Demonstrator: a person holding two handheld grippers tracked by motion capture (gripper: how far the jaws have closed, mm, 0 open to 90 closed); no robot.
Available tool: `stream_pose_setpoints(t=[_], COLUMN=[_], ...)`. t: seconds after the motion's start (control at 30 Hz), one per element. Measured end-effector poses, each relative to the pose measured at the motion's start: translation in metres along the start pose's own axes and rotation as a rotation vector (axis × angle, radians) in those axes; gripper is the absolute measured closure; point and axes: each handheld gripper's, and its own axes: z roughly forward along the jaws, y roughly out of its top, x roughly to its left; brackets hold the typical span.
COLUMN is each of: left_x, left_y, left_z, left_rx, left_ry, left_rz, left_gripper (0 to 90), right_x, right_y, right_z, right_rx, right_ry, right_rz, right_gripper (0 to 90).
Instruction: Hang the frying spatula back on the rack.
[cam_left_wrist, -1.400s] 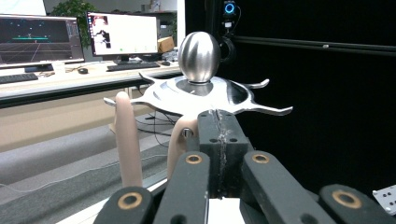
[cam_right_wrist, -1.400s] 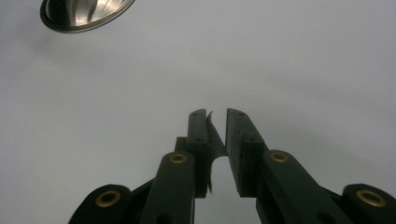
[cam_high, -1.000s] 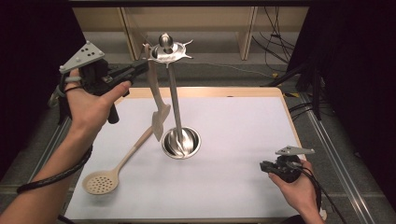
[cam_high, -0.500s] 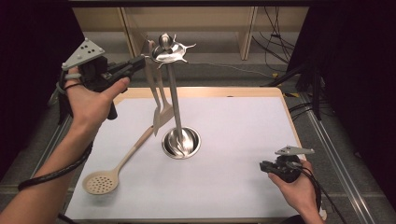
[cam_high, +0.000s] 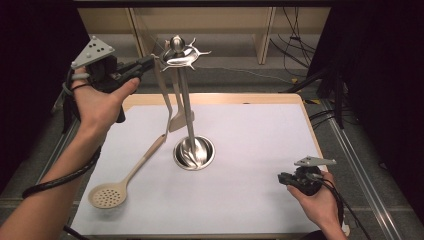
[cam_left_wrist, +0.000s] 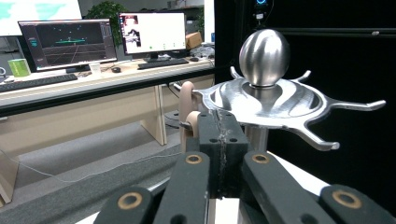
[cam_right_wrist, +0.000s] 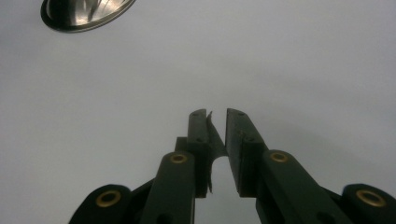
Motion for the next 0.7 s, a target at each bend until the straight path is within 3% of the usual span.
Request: stream_pose_setpoints(t=[0.07, 0.13, 0.4, 0.47, 0.5, 0.7], left_x=[0.0008, 0.0011, 0.0045, 0.0044, 0.0044, 0.0040], left_y=[0.0003, 0.0009, 0.0020, 0.0025, 0.0028, 0.0022], left_z=[0.0011, 0.0021, 0.0072, 0.0085, 0.0087, 0.0089], left_rx=[0.002, 0.005, 0.012, 0.013, 0.016, 0.013], left_ry=[0.005, 0.009, 0.020, 0.023, 0.025, 0.027], left_rz=[0.004, 0.006, 0.014, 0.023, 0.025, 0.027], left_gripper=[89.4, 89.4, 89.4, 89.4, 89.4, 89.2], right_x=[0.0006, 0.0004, 0.0004, -0.0004, 0.0006, 0.0001], right_y=[0.0000, 0.0000, 0.0003, 0.0002, 0.0004, -0.0001], right_z=[-0.0012, -0.0005, -0.0005, 0.0002, -0.0016, -0.0016], right_rx=[0.006, -0.002, 0.004, 0.000, 0.002, 0.003], right_ry=[-0.020, -0.002, -0.018, -0.002, -0.024, -0.024], right_rz=[-0.010, -0.002, -0.003, -0.003, -0.006, -0.008], right_gripper=[80.3, 80.3, 80.4, 80.4, 80.4, 80.4])
